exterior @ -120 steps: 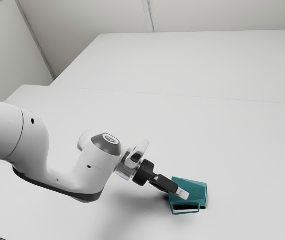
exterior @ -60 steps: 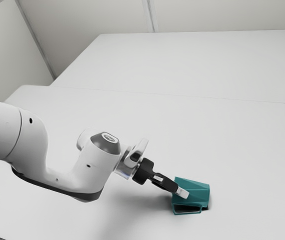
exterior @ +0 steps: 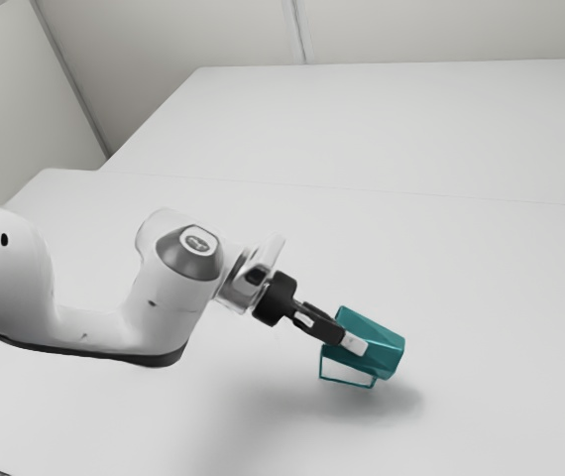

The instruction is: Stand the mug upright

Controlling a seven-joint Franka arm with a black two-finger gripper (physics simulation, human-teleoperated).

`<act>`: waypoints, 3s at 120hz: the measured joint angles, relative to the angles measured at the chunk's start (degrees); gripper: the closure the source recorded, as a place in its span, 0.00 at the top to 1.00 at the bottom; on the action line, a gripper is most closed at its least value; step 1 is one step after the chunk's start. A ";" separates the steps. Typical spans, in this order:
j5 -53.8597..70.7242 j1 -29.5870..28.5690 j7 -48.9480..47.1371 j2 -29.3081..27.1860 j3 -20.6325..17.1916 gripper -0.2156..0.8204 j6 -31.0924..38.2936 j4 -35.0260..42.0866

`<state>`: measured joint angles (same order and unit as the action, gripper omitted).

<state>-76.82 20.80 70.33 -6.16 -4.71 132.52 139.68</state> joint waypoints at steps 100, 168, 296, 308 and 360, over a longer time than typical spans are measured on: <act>64.66 -7.94 -36.85 -3.68 0.15 0.04 -13.77 -9.07; 77.42 -12.50 -52.14 -3.95 0.06 0.04 -14.80 -8.70; 86.67 -14.73 -65.80 -0.19 0.05 0.04 -2.79 -2.72; 87.07 -14.74 -66.61 0.78 0.05 0.04 -2.07 -2.74; 86.77 -14.72 -68.77 2.18 -0.03 0.19 -0.14 -2.75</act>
<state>9.95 6.08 1.56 -3.97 -4.74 132.38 136.93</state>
